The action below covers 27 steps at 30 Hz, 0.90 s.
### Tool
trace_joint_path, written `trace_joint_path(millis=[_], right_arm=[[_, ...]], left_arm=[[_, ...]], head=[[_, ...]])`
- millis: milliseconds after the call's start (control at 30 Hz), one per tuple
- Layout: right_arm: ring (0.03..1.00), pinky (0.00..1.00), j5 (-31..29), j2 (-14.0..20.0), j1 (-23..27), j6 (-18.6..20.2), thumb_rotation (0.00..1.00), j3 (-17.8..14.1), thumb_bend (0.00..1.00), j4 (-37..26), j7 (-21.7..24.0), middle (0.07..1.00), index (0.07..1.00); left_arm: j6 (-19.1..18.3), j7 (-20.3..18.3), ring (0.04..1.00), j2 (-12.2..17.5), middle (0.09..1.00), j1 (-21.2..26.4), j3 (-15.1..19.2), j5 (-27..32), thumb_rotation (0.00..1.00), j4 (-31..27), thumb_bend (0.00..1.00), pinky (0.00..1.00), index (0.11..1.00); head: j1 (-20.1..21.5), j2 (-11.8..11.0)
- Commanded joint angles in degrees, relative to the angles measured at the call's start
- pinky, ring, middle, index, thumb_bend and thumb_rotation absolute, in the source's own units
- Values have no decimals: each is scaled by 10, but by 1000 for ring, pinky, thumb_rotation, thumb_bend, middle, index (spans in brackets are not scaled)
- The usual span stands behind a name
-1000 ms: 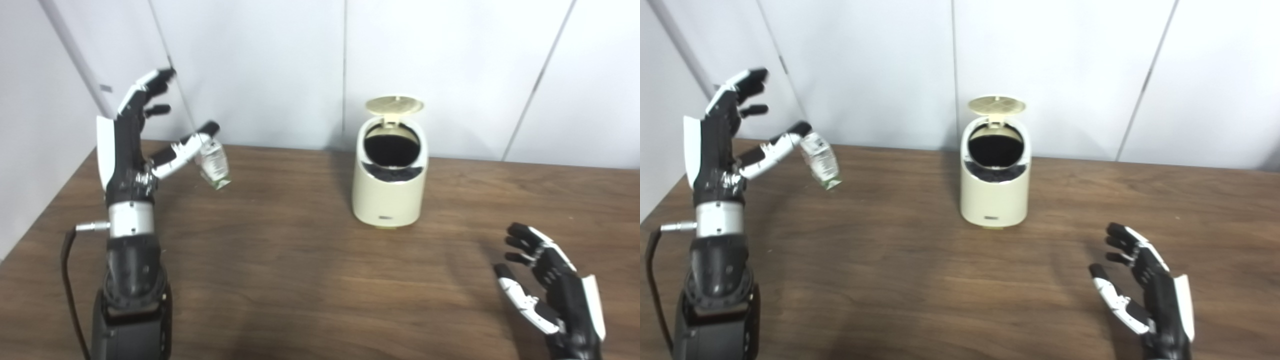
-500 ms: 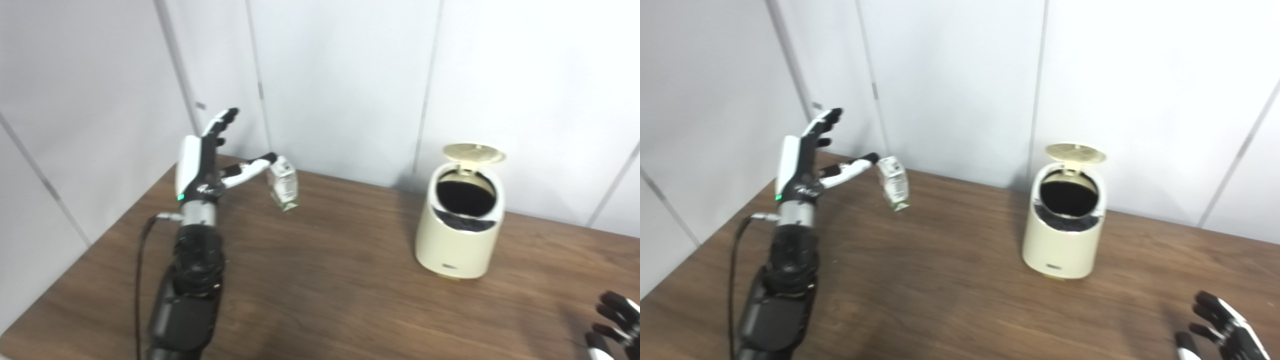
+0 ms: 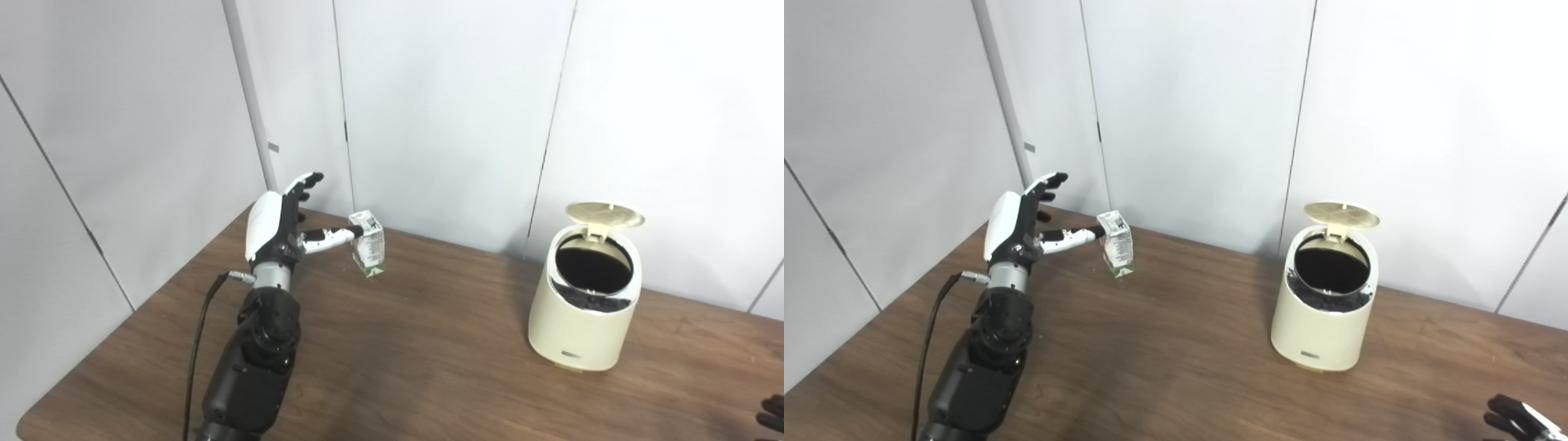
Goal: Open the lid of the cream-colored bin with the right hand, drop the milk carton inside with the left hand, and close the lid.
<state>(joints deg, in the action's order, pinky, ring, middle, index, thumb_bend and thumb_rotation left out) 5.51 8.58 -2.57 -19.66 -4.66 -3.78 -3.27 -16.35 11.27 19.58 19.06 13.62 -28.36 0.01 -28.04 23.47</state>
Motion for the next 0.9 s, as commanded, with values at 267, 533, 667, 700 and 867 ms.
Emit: trace_joint_path(millis=[267, 533, 667, 700, 867], right_arm=[[717, 572, 9, 0, -10, -22, 635, 6, 210, 32, 1, 750, 729], [704, 553, 9, -3, -8, -18, 630, 5, 208, 33, -2, 737, 716], [705, 550, 17, -5, -6, -25, 638, 4, 210, 37, -9, 735, 710], [704, 551, 17, -4, -5, -29, 635, 3, 214, 42, -11, 733, 708], [708, 556, 16, -6, -2, -30, 639, 2, 233, 47, -16, 737, 710]], left_arm=[[-50, -22, 838, 44, 900, 47, -10, 20, 337, 57, 1000, 672, 901], [-60, -49, 845, 58, 898, 68, -30, 49, 374, 96, 1000, 685, 911], [-61, -48, 844, 68, 891, 77, -60, 35, 401, 117, 1000, 690, 904], [-60, -48, 843, 68, 893, 79, -64, 37, 392, 120, 1000, 688, 905], [-61, -51, 878, 61, 931, 87, -71, 57, 356, 128, 1000, 714, 922]], head=[[12, -2], [23, -2], [31, -4], [31, -4], [38, -5]])
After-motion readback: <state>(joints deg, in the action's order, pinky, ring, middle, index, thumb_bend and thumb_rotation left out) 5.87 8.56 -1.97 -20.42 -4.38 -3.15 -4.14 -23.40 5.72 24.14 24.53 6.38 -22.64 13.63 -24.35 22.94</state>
